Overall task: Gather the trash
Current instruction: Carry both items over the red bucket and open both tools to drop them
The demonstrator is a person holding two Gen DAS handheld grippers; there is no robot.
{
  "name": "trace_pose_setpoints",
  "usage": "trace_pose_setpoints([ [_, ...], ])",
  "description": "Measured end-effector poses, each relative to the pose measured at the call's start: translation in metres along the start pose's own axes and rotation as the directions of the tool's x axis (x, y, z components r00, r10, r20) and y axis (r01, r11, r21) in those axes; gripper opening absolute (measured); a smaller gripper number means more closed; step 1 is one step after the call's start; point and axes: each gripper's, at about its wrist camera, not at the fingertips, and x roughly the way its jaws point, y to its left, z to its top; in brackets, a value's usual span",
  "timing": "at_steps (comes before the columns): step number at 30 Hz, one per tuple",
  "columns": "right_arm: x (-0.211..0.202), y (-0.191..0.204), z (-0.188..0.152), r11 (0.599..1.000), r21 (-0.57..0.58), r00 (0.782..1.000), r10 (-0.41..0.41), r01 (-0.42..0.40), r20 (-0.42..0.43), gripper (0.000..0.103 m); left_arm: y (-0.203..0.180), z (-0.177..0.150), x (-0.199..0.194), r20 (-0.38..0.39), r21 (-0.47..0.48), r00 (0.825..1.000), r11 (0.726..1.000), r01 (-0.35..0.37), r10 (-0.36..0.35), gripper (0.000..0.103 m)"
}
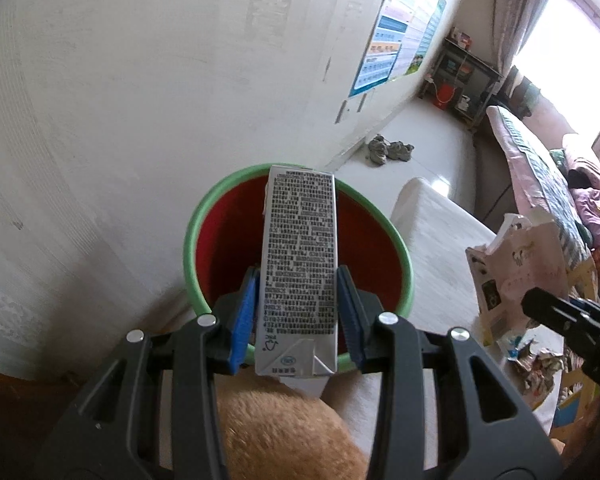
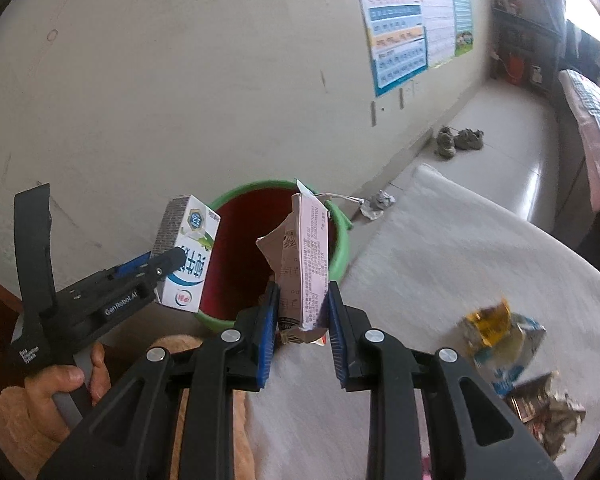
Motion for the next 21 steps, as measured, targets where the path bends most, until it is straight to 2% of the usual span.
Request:
trace_pose_setpoints([
  [11,0.029,0.015,0.025,1.000,-0.019,1.000,0.011,-0.012,-0.027,0.024,0.009,0.017,0.019,-0.007,-0.004,1.000,1.000,-0.018,0.018,0.037],
  [21,0.046,0.012,0.027,1.000,-0.002,0.998,0.013,-0.013,-0.057,0.024,0.009,0.021,0.029,-0.021,-0.001,0.999,1.000,-0.025,0.025,0.037],
])
